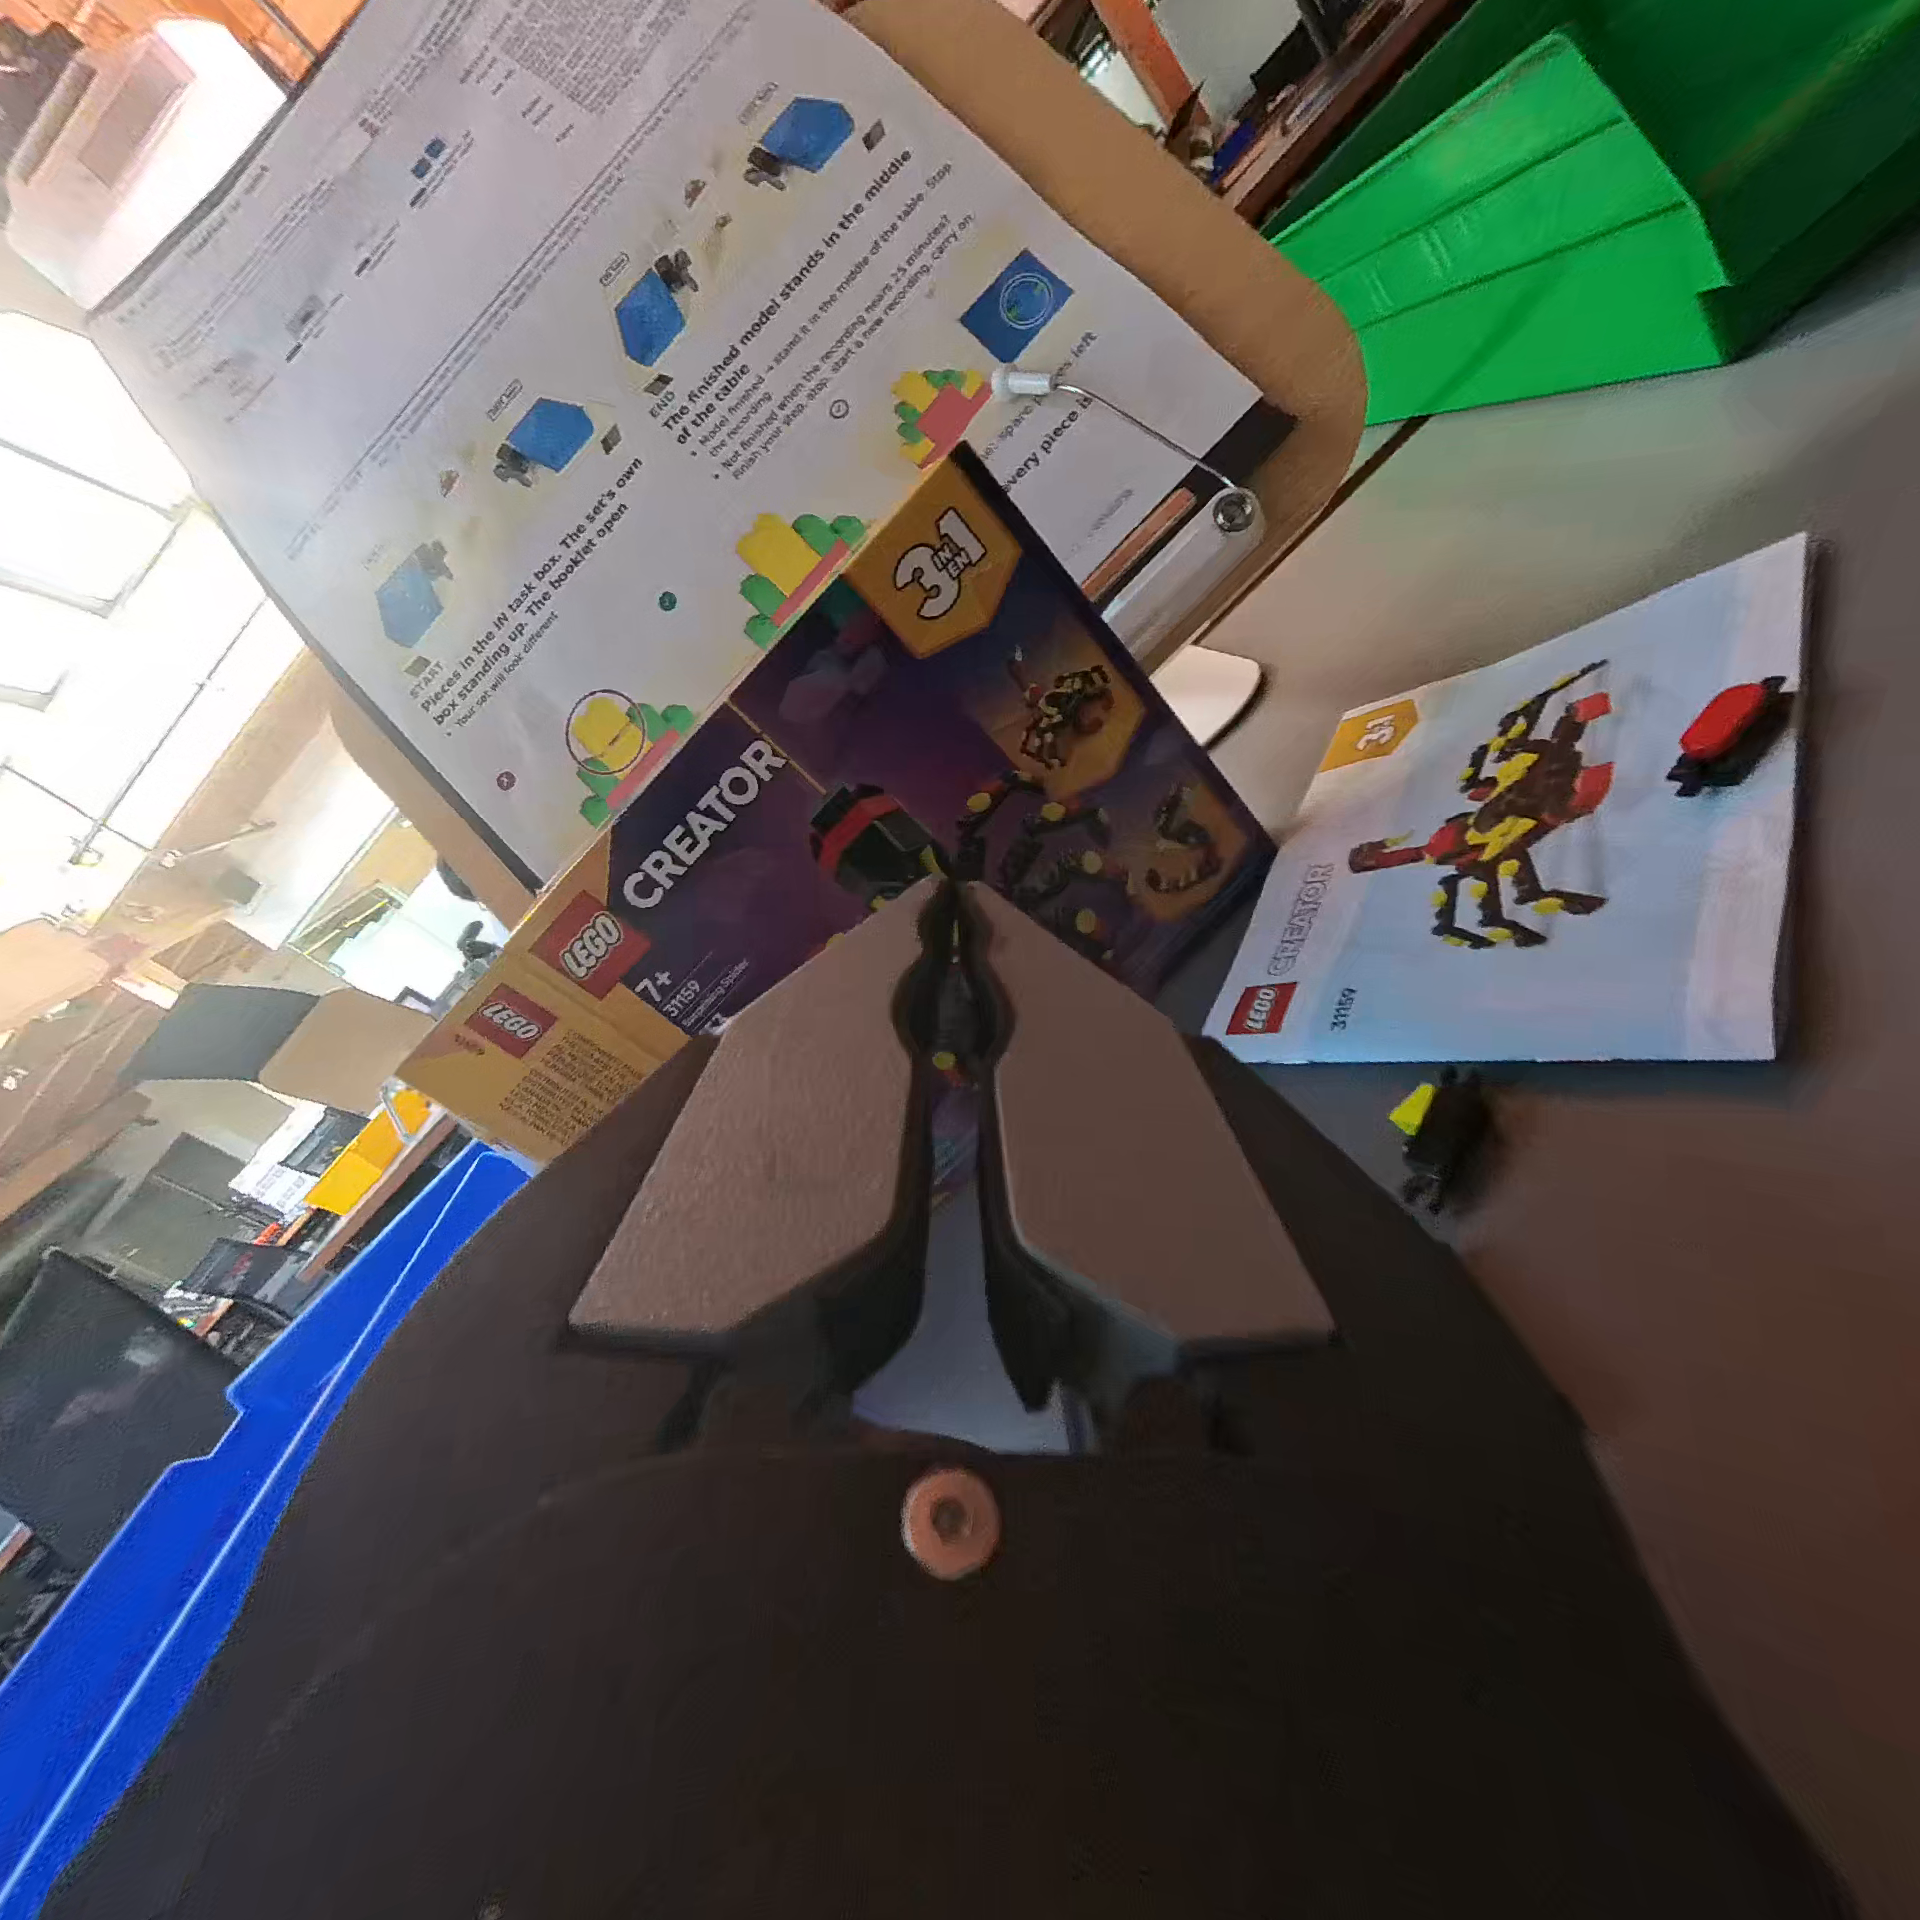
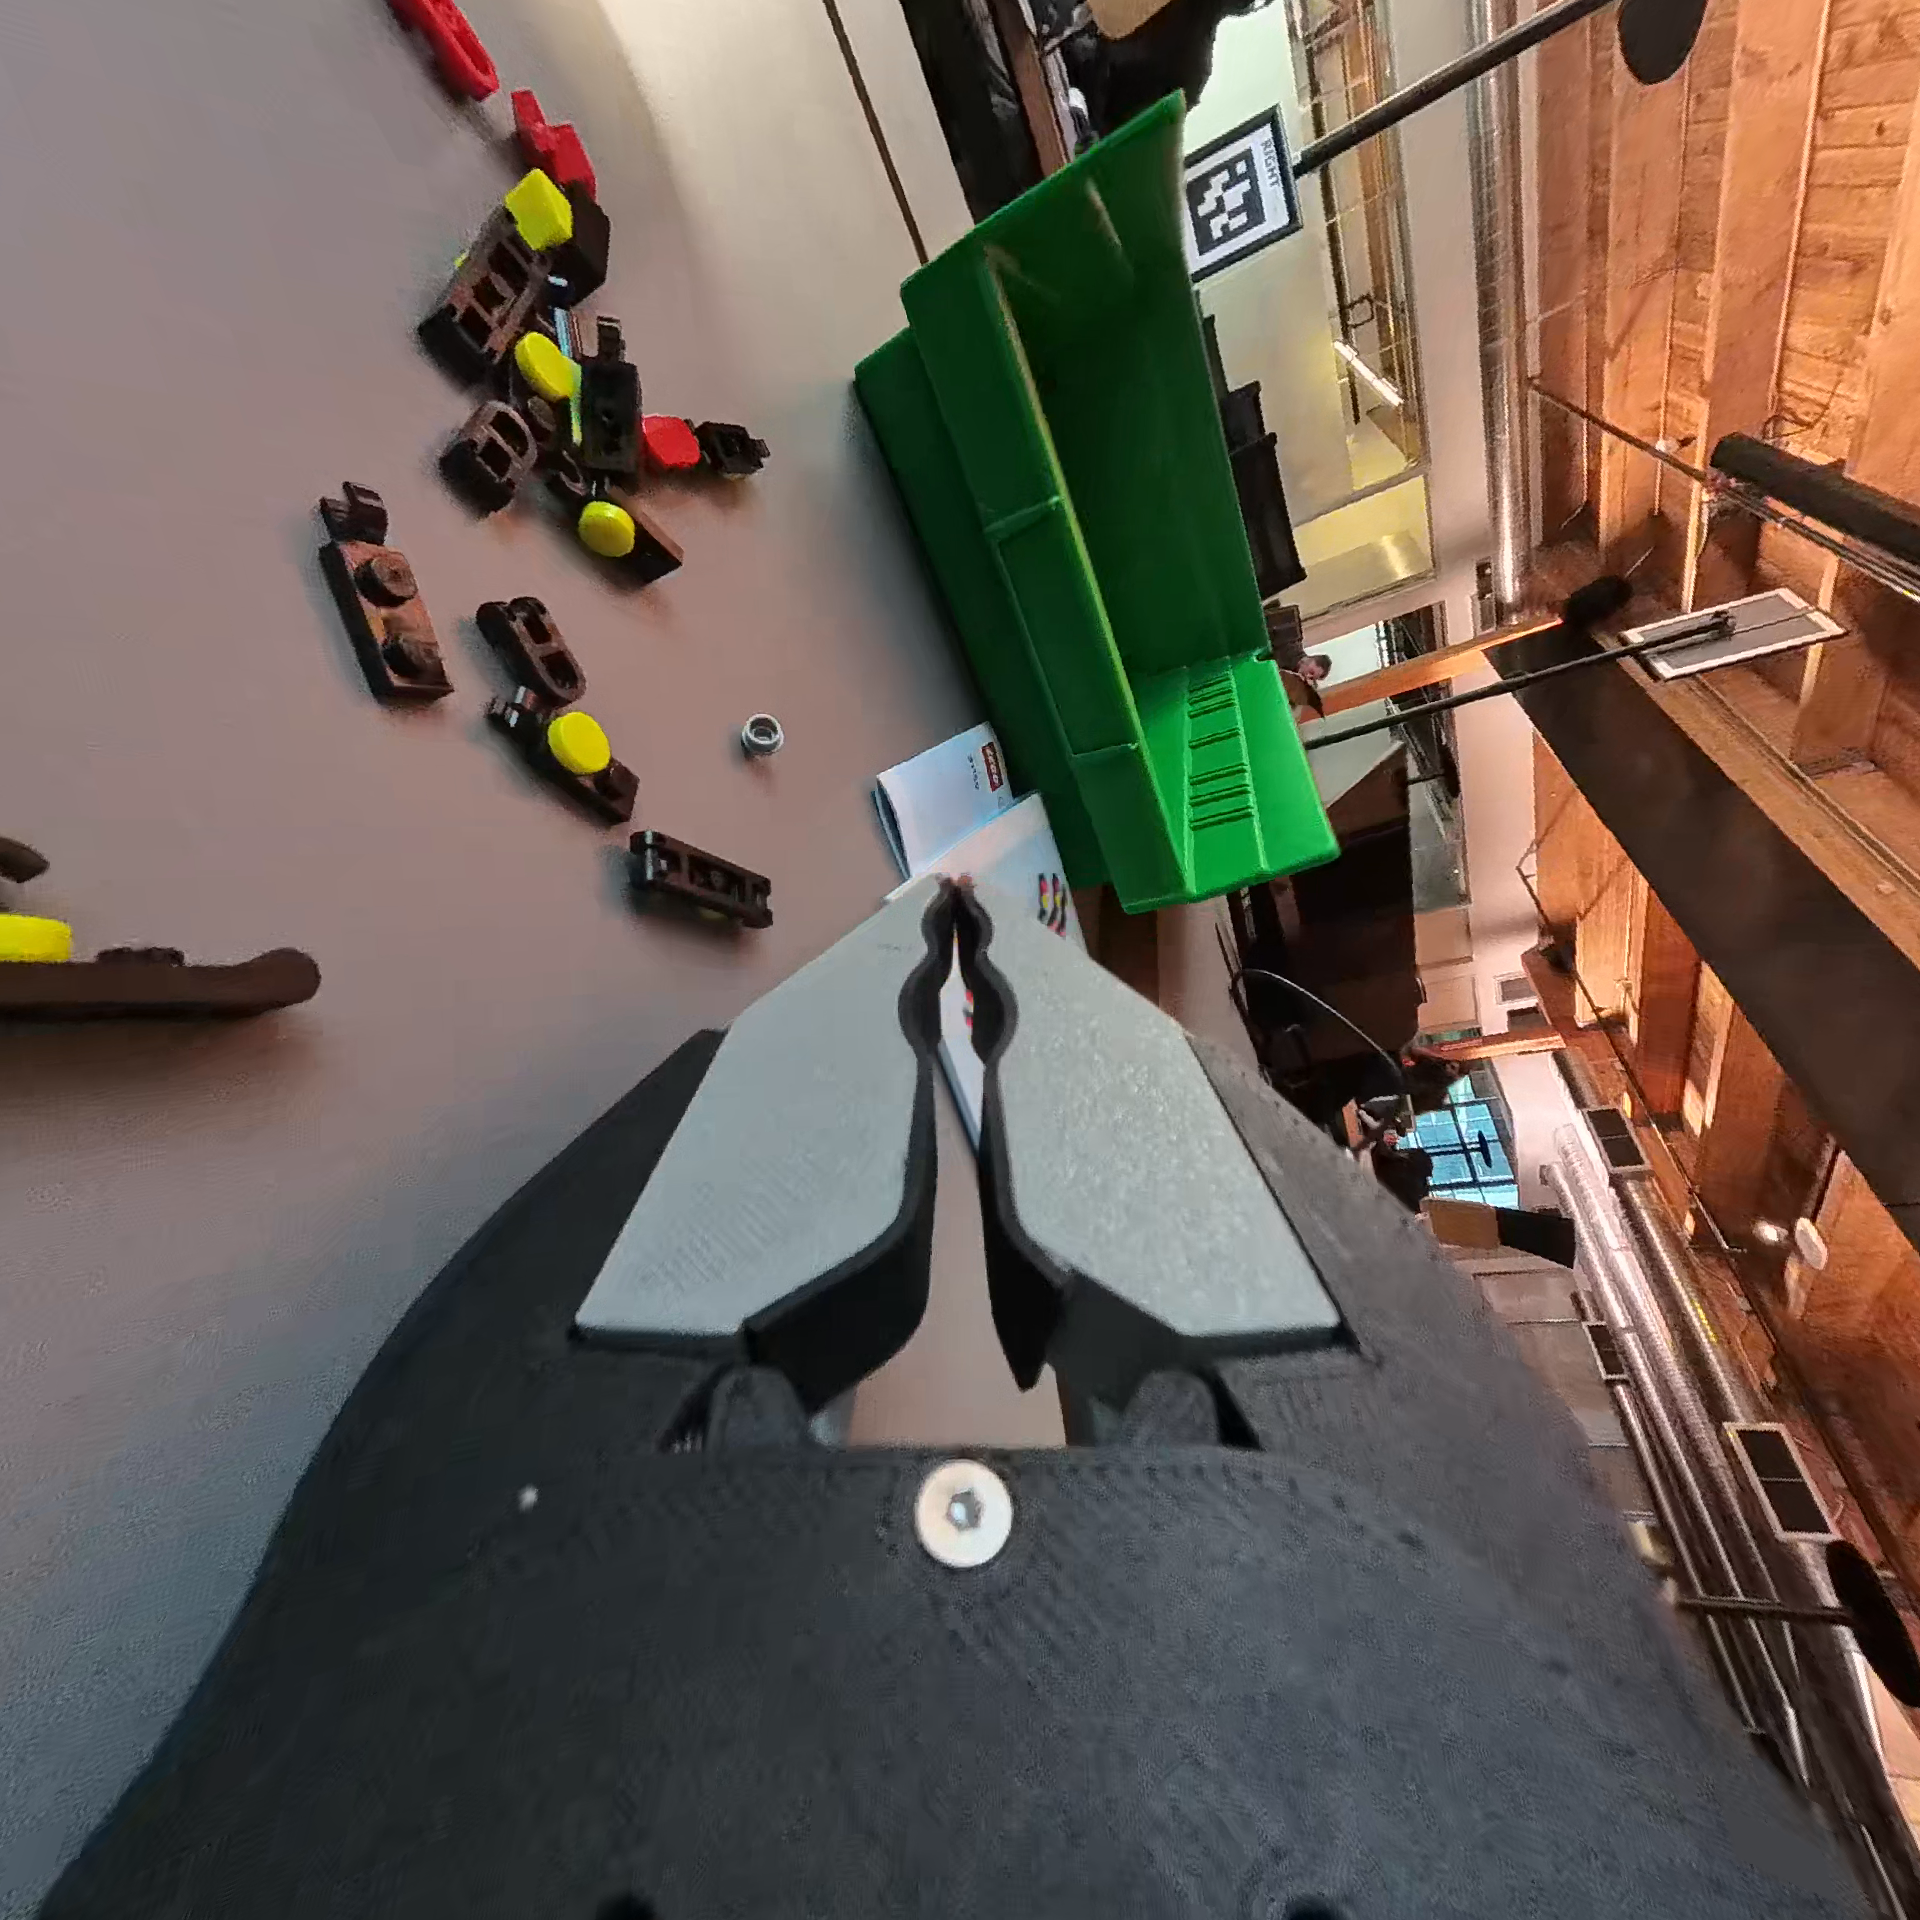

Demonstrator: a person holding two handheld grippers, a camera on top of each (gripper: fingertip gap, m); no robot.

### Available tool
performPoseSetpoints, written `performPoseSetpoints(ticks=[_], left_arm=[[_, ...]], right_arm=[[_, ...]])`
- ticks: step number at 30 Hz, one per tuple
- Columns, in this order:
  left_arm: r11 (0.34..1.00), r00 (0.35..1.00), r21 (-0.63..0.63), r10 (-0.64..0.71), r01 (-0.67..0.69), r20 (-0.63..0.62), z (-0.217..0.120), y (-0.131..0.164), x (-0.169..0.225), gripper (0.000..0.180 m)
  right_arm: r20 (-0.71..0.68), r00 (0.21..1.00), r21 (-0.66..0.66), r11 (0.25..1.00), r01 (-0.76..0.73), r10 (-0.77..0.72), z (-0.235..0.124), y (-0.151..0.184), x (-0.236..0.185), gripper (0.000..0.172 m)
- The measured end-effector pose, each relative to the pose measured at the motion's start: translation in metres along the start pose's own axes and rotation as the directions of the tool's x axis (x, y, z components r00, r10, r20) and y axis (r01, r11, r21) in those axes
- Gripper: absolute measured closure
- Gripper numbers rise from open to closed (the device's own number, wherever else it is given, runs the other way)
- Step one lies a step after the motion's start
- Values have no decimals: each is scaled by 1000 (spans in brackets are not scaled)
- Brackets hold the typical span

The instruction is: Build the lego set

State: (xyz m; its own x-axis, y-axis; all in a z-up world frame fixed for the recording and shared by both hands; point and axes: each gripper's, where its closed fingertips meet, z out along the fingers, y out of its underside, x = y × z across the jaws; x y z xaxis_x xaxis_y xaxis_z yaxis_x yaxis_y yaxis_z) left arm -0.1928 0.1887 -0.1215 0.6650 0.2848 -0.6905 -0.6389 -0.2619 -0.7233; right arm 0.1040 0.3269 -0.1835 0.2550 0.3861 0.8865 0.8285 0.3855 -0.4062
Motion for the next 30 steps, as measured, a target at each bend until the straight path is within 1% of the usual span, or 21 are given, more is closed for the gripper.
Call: performPoseSetpoints(ticks=[2, 10, 14, 17, 20, 22, 24, 27, 30], left_arm=[[1000, 1000, 2, 21, -21, -2, 0, 0, 2, 180], [1000, 1000, 6, 25, -25, 15, 0, 0, 0, 180], [999, 999, 4, 53, -53, 11, -1, 0, 3, 180], [998, 997, 24, 65, -65, -31, -6, -5, 12, 180], [998, 998, 44, 36, -34, -47, -14, -11, 15, 180], [998, 998, 63, -27, 30, -48, -23, -18, 14, 180], [995, 996, 78, -63, 67, -57, -30, -26, 17, 180], [992, 993, 99, -68, 77, -98, -38, -38, 31, 180], [988, 988, 120, -83, 99, -130, -42, -53, 45, 180]], right_arm=[[7, 1000, -2, 1000, 13, -13, 0, 0, -2, 172], [6, 1000, 32, 999, 2, -2, 0, -6, -1, 172], [43, 999, 108, 994, -6, 2, -3, -19, -5, 172], [91, 996, 194, 981, -21, 3, -11, -33, -11, 172], [127, 991, 284, 956, -75, 40, -21, -46, -10, 172], [155, 986, 325, 939, -110, 62, -23, -54, -10, 172], [179, 981, 358, 924, -134, 73, -23, -61, -10, 172], [230, 970, 391, 904, -170, 83, -21, -72, -13, 172], [258, 958, 423, 877, -229, 126, -22, -80, -9, 172]])
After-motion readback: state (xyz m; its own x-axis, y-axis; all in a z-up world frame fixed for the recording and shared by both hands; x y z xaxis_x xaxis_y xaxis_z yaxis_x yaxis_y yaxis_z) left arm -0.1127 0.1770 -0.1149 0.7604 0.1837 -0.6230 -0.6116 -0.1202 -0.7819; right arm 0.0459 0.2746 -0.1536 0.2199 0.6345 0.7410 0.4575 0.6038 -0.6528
